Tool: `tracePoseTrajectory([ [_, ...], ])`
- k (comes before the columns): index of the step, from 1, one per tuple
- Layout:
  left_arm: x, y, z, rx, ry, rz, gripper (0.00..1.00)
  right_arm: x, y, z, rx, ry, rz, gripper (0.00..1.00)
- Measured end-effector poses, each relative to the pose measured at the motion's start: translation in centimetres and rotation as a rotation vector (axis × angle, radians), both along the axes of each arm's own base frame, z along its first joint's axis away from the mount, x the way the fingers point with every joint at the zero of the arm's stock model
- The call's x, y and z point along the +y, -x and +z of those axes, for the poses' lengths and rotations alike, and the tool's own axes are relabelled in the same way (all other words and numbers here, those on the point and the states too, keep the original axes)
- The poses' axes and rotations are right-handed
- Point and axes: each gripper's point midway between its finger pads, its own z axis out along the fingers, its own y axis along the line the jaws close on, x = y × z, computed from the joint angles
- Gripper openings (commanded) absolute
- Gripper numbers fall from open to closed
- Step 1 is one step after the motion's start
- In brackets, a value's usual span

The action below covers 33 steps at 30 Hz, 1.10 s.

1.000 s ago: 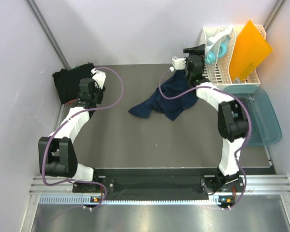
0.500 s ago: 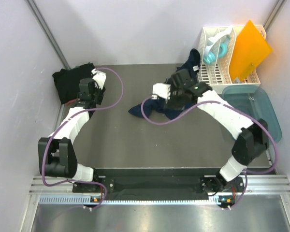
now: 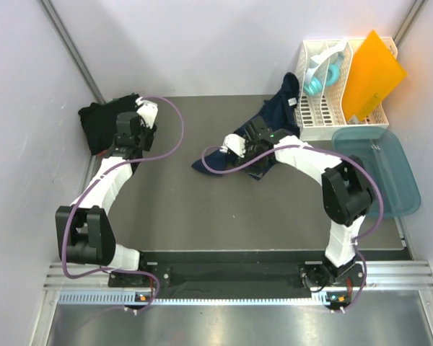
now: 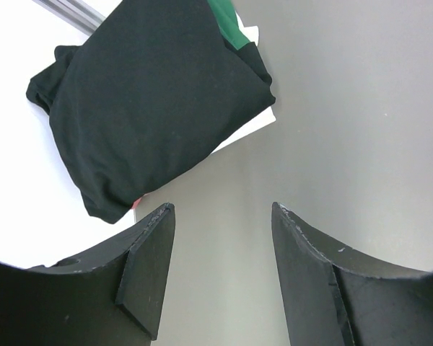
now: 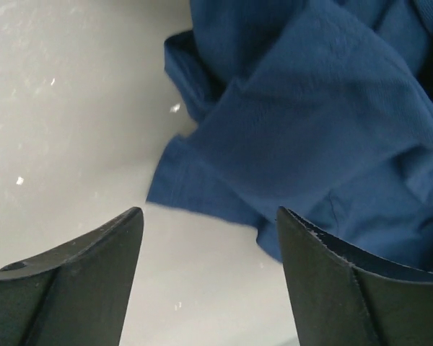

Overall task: Fold and stack the t-shirts
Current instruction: Flatten out the tshirt

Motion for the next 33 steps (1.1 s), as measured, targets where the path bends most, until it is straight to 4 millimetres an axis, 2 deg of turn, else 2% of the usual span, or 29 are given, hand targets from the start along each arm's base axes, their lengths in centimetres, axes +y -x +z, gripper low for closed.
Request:
tracePoseTrajectory([
  [3, 0.0, 0.0, -0.1, 0.004, -0.007, -0.003, 0.61, 0.4, -0.5, -1.1, 0.004, -0.006, -0.007, 0.69],
  [6, 0.1, 0.1, -0.1, 0.009, -0.010, -0.004, 0.61, 0.7, -0.9, -2.7, 0.021, 0.000, -0.017, 0.70],
  [9, 0.1, 0.1, -0.1, 0.010, -0.012, -0.006, 0.61, 0.9, -1.4, -3.4, 0.015, 0.000, -0.031, 0.70],
  [11, 0.1, 0.1, -0.1, 0.010, -0.013, -0.006, 0.60, 0.9, -1.9, -3.6, 0.001, 0.000, -0.045, 0.52],
  [12, 0.1, 0.1, -0.1, 0.010, -0.012, -0.006, 0.61, 0.9, -2.0, -3.7, -0.004, 0.002, -0.049, 0.40],
  [13, 0.1, 0.1, -0.2, 0.010, -0.012, -0.006, 0.61, 0.9, -2.4, -3.6, -0.019, 0.004, -0.062, 0.06],
  [14, 0.0, 0.1, -0.1, 0.010, -0.012, -0.007, 0.61, 1.0, -2.8, -3.4, -0.031, 0.004, -0.064, 0.00],
  [18, -0.1, 0.1, -0.2, 0.011, -0.007, -0.017, 0.60, 1.0, -3.9, -2.9, -0.084, 0.010, -0.098, 0.00],
  [23, -0.3, 0.1, -0.2, 0.011, -0.004, -0.023, 0.60, 1.0, -3.9, -2.5, -0.098, 0.034, -0.091, 0.00],
  [25, -0.3, 0.1, -0.2, 0.010, -0.003, -0.025, 0.60, 1.2, -3.8, -1.8, -0.104, 0.043, -0.072, 0.00],
  [27, -0.3, 0.0, -0.2, 0.010, -0.002, -0.027, 0.60, 1.5, -3.6, -0.1, -0.126, 0.055, -0.034, 0.00],
  [30, -0.5, 0.0, -0.2, 0.008, 0.002, -0.032, 0.60, 2.3, -3.3, 4.2, -0.196, 0.042, 0.025, 0.00],
  [33, -0.7, -0.1, -0.2, 0.008, 0.011, -0.041, 0.60, 3.7, -3.5, 11.6, -0.335, -0.013, 0.080, 0.00],
])
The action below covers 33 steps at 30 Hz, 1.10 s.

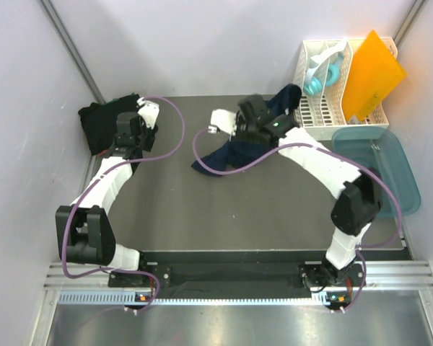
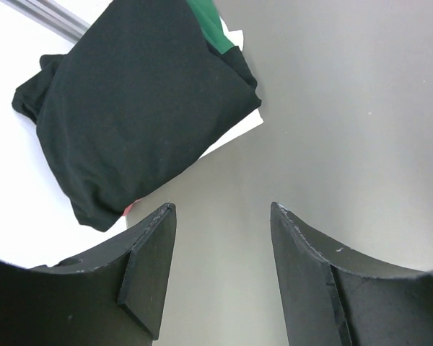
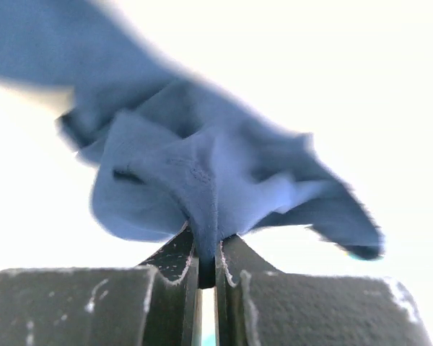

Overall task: Fold and stack the t-shirts
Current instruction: Flatten out the tshirt

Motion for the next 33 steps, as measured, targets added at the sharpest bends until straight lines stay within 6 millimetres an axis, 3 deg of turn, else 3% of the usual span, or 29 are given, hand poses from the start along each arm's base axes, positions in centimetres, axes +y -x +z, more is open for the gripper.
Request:
tracePoseTrajectory([
  [4, -0.2, -0.2, -0.2, 0.001, 0.008, -0.006, 0.56, 1.3, 0.4, 11.3, -0.234, -0.101, 0.058, 0.00],
  [6, -0.3, -0.2, -0.4, 0.004, 0.011, -0.007, 0.55, 1.5, 1.3, 15.8, -0.342, -0.132, 0.084, 0.00],
  [9, -0.4, -0.4, -0.7, 0.009, 0.013, -0.010, 0.54, 1.8, 3.2, 21.0, -0.495, -0.142, 0.124, 0.00],
  [18, -0.9, -0.4, -0.2, -0.004, 0.023, -0.026, 0.48, 2.0, 5.6, 31.2, -0.907, -0.081, 0.139, 0.00],
  [28, -1.4, 0.0, 2.6, -0.079, 0.042, -0.039, 0.47, -0.3, 12.7, 44.1, -1.397, -0.148, 0.056, 0.00],
  [33, -1.5, 0.2, 3.5, -0.101, 0.047, -0.042, 0.46, -3.3, 13.3, 46.4, -1.470, -0.209, -0.048, 0.00],
])
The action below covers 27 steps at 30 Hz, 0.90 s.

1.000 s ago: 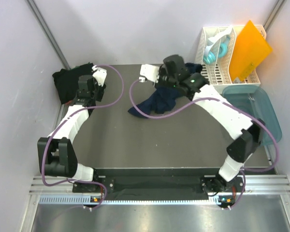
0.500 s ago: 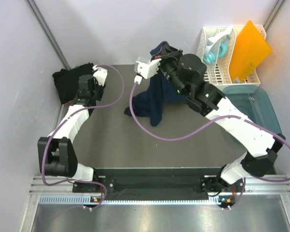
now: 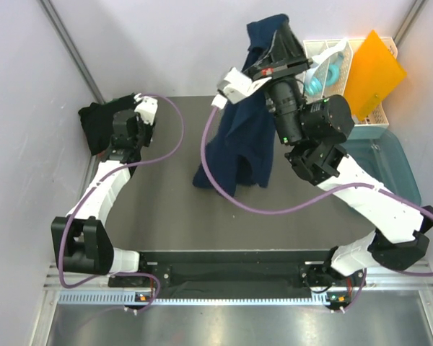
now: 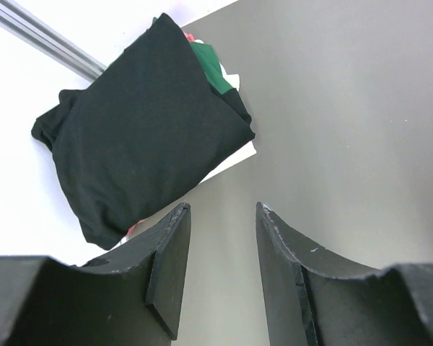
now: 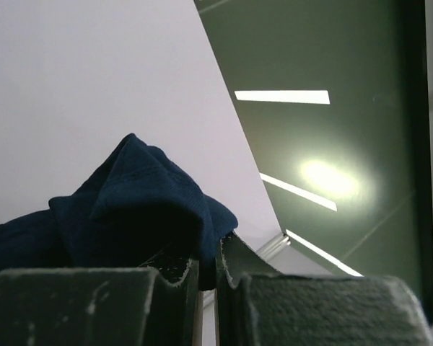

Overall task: Fold and stack the t-shirts
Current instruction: Flatten out the tshirt

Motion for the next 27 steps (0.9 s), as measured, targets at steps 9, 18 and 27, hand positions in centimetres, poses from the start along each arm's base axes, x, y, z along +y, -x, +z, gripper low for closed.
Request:
tracePoseTrajectory([
  [9, 0.0, 0.6, -0.7, 0.009, -0.003, -0.002, 0.45, -3.6, -12.1, -4.3, 0.089, -0.077, -0.165, 0.00],
  [18, 0.1, 1.3, -1.9, 0.034, -0.010, -0.004, 0.45, -1.9, -28.8, -22.4, 0.397, 0.091, -0.265, 0.04],
  [27, -0.4, 1.2, -2.0, 0.035, -0.009, -0.035, 0.76, -1.2, -35.3, -29.0, 0.368, 0.147, -0.398, 1.00],
])
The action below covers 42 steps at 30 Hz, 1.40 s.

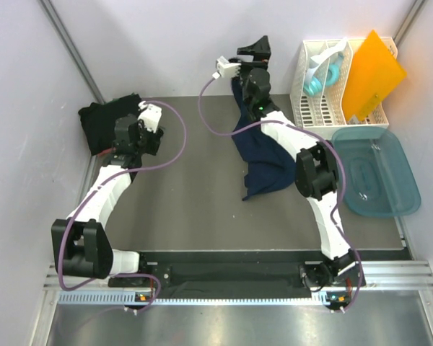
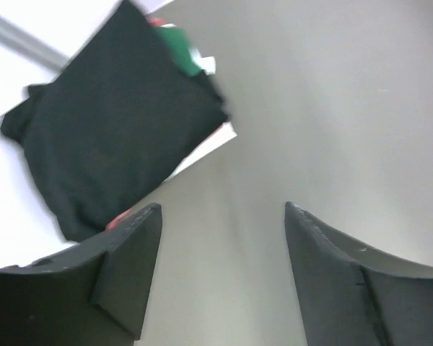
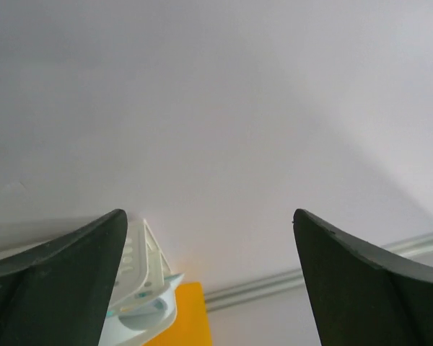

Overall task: Fold and stack the t-shirts
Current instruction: Flatten out the tshirt

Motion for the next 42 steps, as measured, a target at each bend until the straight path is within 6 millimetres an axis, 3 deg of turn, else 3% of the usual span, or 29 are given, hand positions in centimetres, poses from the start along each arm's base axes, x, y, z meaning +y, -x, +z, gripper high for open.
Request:
tracePoseTrajectory([
  [3, -2.0, 0.3, -0.5, 0.026, 0.017, -0.103, 0.79, -1.6, 0.5, 0.0, -0.012, -0.012, -0.061, 1.00],
  [6, -5.5, 1.4, -1.2, 0.065, 0.011, -0.270, 0.79, -4.4, 1.4, -1.0, 0.039, -0.058, -0.133, 1.00],
  [9, -10.6, 4.0, -1.6, 0.099, -0.004, -0.495, 0.79, -8.5, 2.6, -1.7, 0.101, -0.119, -0.226, 1.00],
  [13, -17.9, 8.4, -2.3, 0.155, 0.019, -0.800, 0.79, -16.4, 5.7, -2.1, 0.185, -0.232, -0.377, 1.00],
  [15, -20.2, 9.9, -3.0, 0.211, 0.046, -0.889, 0.77, -19.6, 7.7, -2.3, 0.218, -0.275, -0.431, 1.00],
  [17, -23.0, 10.3, -3.7, 0.274, 0.083, -0.967, 0.77, -22.9, 10.3, -2.5, 0.245, -0.320, -0.485, 1.00],
  [19, -25.3, 10.1, -4.8, 0.324, 0.103, -1.003, 0.71, -24.5, 12.1, -2.6, 0.263, -0.348, -0.509, 1.00],
  [20, -26.0, 10.1, -5.6, 0.348, 0.105, -1.009, 0.60, -24.8, 12.7, -2.7, 0.274, -0.362, -0.513, 1.00],
  [21, -26.8, 10.3, -6.7, 0.399, 0.099, -1.015, 0.56, -25.0, 13.1, -2.9, 0.284, -0.372, -0.513, 1.00],
  [24, -29.7, 10.7, -9.4, 0.548, 0.082, -1.041, 0.56, -25.3, 13.7, -3.7, 0.321, -0.406, -0.510, 1.00],
  [27, -32.5, 9.7, -10.7, 0.630, 0.081, -1.052, 0.57, -25.2, 14.1, -5.5, 0.367, -0.422, -0.509, 1.00],
  [31, -32.5, 10.1, -11.7, 0.702, 0.103, -1.025, 0.58, -25.4, 15.2, -8.2, 0.433, -0.418, -0.513, 1.00],
  [34, -32.5, 10.6, -11.7, 0.720, 0.122, -1.034, 0.58, -25.5, 15.6, -9.1, 0.454, -0.411, -0.510, 1.00],
  [42, -33.9, 15.0, -12.3, 0.821, 0.114, -1.145, 0.62, -25.8, 15.4, -8.4, 0.436, -0.423, -0.500, 1.00],
])
